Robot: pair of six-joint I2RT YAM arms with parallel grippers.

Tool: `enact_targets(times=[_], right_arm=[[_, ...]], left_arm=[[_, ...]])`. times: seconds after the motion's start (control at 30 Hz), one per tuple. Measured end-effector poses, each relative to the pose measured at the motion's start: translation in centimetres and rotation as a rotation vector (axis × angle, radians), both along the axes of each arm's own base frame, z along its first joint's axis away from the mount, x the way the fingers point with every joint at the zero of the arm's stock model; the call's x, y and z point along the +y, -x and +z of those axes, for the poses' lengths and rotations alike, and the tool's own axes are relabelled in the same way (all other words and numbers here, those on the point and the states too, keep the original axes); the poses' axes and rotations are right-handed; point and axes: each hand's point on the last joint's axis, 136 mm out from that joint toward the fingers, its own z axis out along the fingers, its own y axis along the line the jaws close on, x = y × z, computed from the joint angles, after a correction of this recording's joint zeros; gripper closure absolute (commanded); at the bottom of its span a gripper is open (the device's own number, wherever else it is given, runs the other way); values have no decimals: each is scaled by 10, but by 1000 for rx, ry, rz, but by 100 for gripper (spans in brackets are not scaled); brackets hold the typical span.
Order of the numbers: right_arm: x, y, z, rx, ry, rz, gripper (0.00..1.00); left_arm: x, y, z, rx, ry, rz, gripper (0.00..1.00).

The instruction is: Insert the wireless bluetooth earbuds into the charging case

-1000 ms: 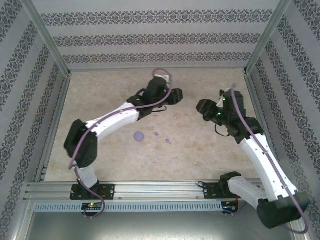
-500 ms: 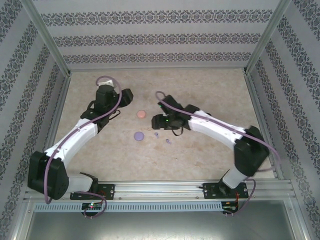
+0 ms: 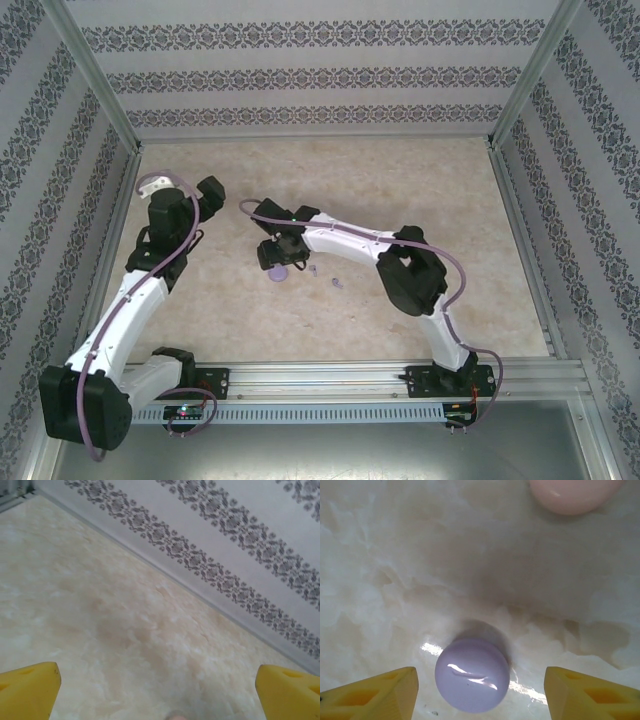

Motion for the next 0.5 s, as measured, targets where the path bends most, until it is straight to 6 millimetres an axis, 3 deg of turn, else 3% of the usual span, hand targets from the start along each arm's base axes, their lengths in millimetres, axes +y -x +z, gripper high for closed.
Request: enact_targets(times=[0.13,0.5], right_arm=[[1,5,-12,13,68,10,29],[4,9,-35,40,159,11,33]], left_arm=[[14,5,-1,-8,30,48,1],[26,11,1,-14,77,112,1]])
